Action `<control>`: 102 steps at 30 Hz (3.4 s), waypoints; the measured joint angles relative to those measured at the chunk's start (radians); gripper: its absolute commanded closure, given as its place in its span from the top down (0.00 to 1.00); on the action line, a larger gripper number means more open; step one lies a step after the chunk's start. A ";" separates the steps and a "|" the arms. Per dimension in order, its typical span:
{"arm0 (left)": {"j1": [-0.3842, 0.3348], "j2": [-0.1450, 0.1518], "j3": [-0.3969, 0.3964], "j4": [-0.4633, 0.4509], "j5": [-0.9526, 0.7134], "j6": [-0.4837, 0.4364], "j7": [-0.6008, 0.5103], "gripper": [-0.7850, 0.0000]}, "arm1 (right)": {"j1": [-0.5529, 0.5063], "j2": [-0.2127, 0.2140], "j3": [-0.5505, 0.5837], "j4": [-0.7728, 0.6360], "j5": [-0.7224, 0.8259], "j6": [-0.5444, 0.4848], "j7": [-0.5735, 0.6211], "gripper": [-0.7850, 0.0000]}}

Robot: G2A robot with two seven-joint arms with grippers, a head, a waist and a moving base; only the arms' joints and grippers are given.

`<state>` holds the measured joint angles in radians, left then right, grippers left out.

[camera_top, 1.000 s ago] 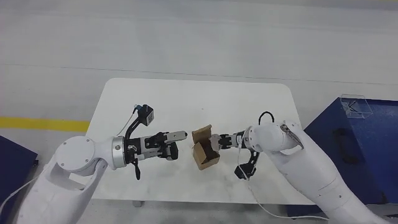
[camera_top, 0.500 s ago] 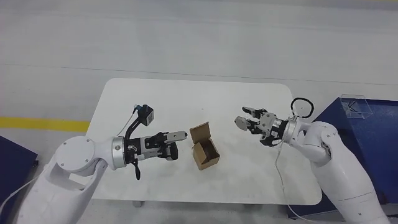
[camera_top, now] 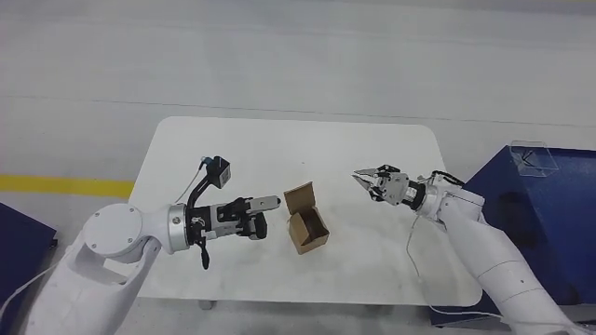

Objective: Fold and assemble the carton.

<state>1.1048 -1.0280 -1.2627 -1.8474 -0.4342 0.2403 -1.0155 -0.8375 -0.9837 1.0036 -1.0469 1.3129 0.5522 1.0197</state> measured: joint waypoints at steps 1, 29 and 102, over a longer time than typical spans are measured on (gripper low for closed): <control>0.000 0.000 0.000 0.000 0.000 0.000 0.000 1.00 | -0.001 0.000 0.001 -0.005 0.000 0.000 -0.007 1.00; -0.332 -0.083 0.568 0.242 0.669 0.548 0.103 1.00 | -0.177 0.090 0.125 -0.463 -0.876 -0.261 -0.412 1.00; -0.379 -0.140 0.508 0.215 0.985 0.716 0.300 1.00 | -0.412 0.071 0.090 -0.720 -1.702 -0.423 -0.206 1.00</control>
<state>0.7262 -1.1680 -0.7548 -1.6324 0.5509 0.9568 -0.7158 -1.2493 -0.9124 1.0935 -1.7670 -0.3892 0.1288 0.8141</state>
